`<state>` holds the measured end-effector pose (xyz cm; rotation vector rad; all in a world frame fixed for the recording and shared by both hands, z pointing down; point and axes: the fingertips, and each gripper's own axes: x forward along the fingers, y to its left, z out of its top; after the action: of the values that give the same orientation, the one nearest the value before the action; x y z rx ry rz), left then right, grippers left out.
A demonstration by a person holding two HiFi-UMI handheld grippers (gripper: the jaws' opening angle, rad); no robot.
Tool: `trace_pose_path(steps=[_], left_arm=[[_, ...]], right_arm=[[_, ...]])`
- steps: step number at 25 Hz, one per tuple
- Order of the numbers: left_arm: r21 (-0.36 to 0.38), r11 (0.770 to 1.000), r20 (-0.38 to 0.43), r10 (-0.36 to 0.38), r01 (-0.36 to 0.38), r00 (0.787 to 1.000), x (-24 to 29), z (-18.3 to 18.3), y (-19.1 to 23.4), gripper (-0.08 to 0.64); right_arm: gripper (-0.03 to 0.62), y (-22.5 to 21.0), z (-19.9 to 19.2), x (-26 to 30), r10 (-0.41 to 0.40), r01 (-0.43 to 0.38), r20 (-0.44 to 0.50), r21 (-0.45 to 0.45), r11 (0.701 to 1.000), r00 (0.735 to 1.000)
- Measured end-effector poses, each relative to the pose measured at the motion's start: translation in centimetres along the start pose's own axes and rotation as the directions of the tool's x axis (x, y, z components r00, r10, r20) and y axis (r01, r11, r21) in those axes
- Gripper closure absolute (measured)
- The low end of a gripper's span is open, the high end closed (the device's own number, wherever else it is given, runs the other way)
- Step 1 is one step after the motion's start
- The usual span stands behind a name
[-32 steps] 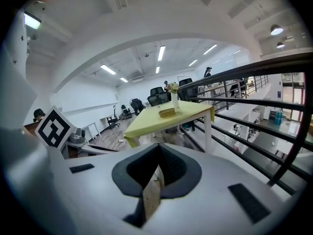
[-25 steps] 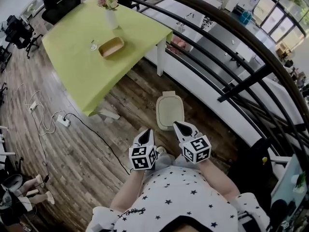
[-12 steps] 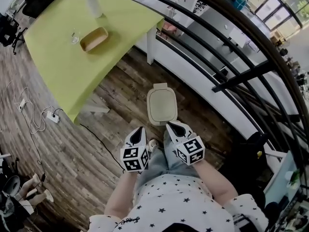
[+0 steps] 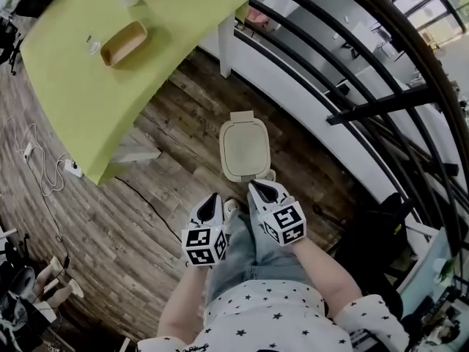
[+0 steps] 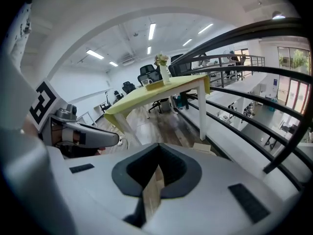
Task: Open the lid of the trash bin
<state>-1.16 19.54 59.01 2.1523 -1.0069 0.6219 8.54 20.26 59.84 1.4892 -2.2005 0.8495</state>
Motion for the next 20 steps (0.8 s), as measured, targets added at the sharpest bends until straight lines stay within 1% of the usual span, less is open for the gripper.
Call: trace_pose_path(steps=[5, 10, 16, 20], left_arm=[[-0.006, 1.000, -0.033, 0.007, -0.007, 0.999, 1.6, -2.1, 0.7, 0.545], [-0.015, 1.000, -0.043, 0.011, -0.012, 0.999, 3.6, -3.5, 1.2, 0.545], [-0.031, 0.999, -0.062, 0.019, -0.021, 0.998, 5.6, -5.6, 2.5, 0.545], [-0.046, 0.998, -0.071, 0.031, -0.034, 0.997, 6.9, -7.0, 3.4, 0.545]], right_arm=[[0.598, -1.2, -3.6, 1.7, -0.002, 0.003, -0.050, 0.014, 1.000, 0.999], [0.598, -3.1, -7.3, 3.7, -0.011, 0.013, -0.102, 0.019, 1.000, 0.995], [0.598, -4.6, -11.9, 6.4, -0.015, 0.017, -0.174, 0.010, 1.000, 0.985], [0.598, -5.6, -15.2, 8.2, -0.023, 0.029, -0.222, 0.024, 0.999, 0.975]])
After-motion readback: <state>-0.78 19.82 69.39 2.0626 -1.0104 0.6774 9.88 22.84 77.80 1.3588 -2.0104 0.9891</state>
